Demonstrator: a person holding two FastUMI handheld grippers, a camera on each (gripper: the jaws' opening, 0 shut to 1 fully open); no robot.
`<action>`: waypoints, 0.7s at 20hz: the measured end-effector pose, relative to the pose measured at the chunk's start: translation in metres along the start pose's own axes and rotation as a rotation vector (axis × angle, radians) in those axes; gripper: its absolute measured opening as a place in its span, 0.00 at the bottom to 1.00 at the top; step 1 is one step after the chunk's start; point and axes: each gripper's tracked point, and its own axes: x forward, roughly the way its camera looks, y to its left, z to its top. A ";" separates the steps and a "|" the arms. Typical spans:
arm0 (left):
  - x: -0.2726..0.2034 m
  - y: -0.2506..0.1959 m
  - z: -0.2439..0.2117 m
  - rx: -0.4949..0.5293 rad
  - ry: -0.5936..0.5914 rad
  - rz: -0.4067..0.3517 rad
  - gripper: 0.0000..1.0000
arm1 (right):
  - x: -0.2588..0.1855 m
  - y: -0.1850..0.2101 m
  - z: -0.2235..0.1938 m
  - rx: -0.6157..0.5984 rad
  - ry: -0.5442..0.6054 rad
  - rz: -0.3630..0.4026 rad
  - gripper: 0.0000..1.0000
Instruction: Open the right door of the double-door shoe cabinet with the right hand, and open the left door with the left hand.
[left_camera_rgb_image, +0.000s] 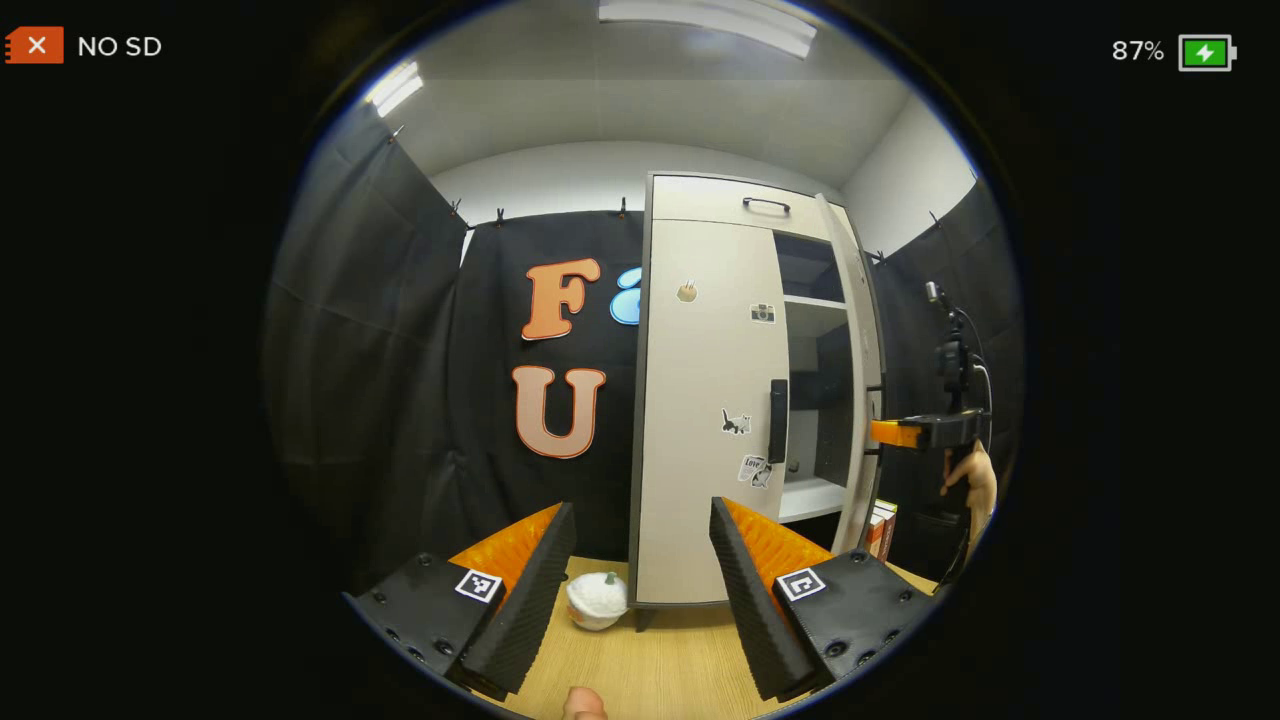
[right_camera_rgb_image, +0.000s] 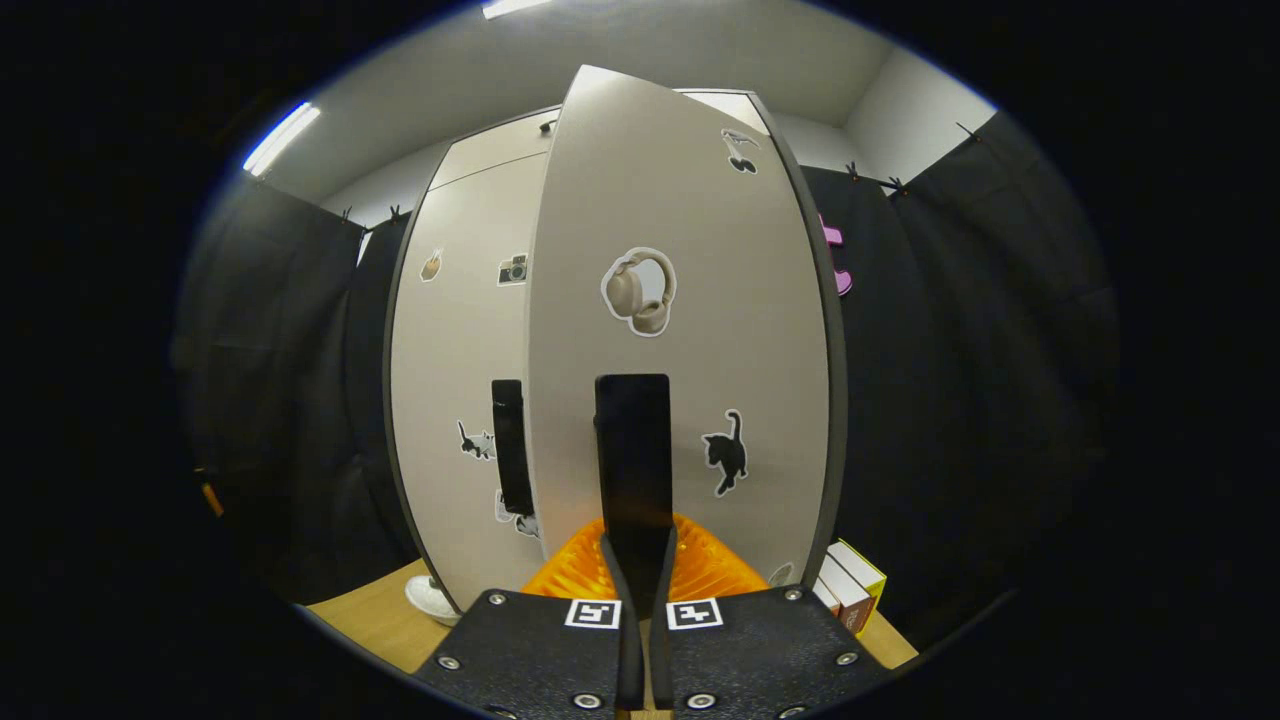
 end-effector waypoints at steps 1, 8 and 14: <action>0.000 -0.002 0.000 0.001 0.000 -0.001 0.82 | -0.002 -0.003 0.001 -0.009 -0.006 -0.004 0.02; -0.002 -0.028 0.002 0.005 0.002 -0.040 0.82 | -0.019 -0.032 0.006 -0.004 -0.040 -0.077 0.02; 0.003 -0.053 0.005 -0.007 -0.007 -0.075 0.82 | -0.035 -0.074 0.012 -0.071 -0.062 -0.221 0.00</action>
